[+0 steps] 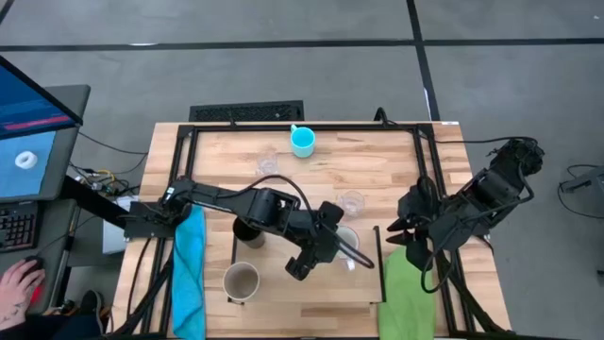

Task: Stack small to large cups/mugs on shelf
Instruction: Put the gray patterned mug on the shelf

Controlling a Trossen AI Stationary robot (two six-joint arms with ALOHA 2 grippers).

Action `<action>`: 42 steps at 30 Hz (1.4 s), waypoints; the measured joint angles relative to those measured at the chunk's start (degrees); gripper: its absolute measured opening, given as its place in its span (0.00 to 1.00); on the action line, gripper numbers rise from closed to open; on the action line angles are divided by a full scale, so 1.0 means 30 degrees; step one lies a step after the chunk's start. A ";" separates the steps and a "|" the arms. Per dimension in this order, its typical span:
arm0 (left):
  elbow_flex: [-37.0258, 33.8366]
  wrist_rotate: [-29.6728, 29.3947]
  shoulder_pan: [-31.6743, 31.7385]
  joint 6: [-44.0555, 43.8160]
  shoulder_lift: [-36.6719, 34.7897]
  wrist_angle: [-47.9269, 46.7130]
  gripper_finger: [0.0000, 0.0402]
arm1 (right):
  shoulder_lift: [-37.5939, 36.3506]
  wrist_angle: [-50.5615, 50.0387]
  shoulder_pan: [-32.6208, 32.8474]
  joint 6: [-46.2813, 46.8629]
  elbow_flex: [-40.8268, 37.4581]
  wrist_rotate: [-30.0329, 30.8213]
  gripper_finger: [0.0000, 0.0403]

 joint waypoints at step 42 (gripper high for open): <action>0.0721 -0.0882 -0.1343 -0.4873 -0.1682 -0.5183 0.02 | 0.0000 -0.0073 -0.0015 -0.0620 0.0000 0.1231 0.38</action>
